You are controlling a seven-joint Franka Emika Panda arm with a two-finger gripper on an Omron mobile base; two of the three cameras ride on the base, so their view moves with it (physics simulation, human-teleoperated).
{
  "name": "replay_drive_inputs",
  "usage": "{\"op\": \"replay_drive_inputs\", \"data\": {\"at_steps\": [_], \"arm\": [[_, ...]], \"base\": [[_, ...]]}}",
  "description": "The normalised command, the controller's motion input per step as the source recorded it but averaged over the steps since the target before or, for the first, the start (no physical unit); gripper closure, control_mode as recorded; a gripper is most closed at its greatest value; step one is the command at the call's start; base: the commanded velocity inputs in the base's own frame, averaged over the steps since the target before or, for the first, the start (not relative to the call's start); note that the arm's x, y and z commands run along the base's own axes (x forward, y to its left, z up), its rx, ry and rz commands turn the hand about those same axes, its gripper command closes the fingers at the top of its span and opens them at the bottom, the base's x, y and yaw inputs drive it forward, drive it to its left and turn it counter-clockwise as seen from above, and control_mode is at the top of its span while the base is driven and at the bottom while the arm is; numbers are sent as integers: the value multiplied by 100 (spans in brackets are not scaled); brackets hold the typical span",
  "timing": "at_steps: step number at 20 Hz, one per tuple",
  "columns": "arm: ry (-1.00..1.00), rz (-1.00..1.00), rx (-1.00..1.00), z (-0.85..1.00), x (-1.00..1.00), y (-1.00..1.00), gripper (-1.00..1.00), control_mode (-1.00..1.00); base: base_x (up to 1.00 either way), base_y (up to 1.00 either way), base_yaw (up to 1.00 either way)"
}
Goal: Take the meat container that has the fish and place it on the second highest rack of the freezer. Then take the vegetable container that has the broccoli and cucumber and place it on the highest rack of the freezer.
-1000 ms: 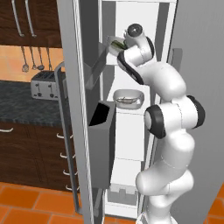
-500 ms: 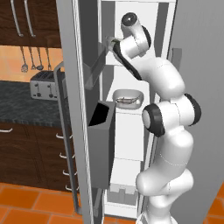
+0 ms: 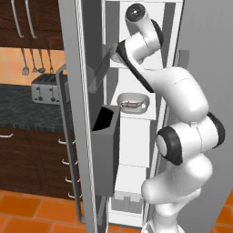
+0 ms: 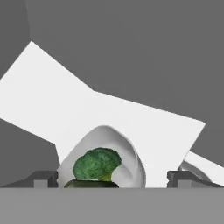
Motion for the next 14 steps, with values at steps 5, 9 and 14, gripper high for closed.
{"op": "replay_drive_inputs", "data": {"at_steps": [5,9,14], "arm": [[-56,3,0,-82,-100,1,-100,-100],[-22,3,16,22,-100,-13,-100,-100],[0,3,18,27,-100,-15,-100,-100]], "base": [[0,0,0],[0,0,0],[0,0,0]]}}
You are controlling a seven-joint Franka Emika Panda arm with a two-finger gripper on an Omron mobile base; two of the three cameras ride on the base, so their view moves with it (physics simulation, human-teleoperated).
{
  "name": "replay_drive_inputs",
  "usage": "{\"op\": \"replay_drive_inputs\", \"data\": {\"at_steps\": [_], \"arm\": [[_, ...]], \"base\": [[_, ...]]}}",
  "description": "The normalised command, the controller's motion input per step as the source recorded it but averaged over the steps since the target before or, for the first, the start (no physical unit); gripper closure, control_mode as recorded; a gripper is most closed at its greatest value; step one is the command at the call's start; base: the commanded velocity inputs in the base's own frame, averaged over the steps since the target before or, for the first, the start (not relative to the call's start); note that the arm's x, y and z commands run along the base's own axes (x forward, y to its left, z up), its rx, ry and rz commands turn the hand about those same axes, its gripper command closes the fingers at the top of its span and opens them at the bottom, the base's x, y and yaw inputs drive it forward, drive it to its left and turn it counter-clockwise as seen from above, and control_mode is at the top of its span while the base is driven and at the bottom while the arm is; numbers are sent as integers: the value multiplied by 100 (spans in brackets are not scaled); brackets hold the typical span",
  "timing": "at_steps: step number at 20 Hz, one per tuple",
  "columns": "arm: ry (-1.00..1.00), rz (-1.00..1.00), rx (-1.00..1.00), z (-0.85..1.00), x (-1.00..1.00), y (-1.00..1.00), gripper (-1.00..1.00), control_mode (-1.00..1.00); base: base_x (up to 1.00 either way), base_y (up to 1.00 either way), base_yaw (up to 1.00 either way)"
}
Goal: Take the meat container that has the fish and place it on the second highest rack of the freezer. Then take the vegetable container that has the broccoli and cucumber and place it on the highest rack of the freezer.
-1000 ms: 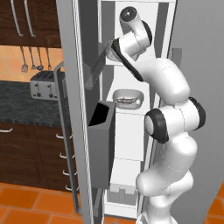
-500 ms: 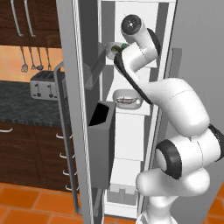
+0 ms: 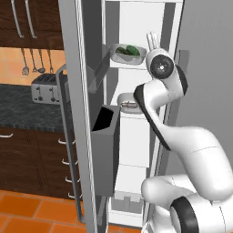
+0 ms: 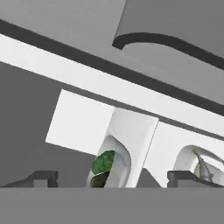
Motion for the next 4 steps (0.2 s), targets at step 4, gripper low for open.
{"op": "replay_drive_inputs", "data": {"at_steps": [4], "arm": [[0,6,15,5,-100,-16,-100,-100]], "base": [[0,0,0]]}}
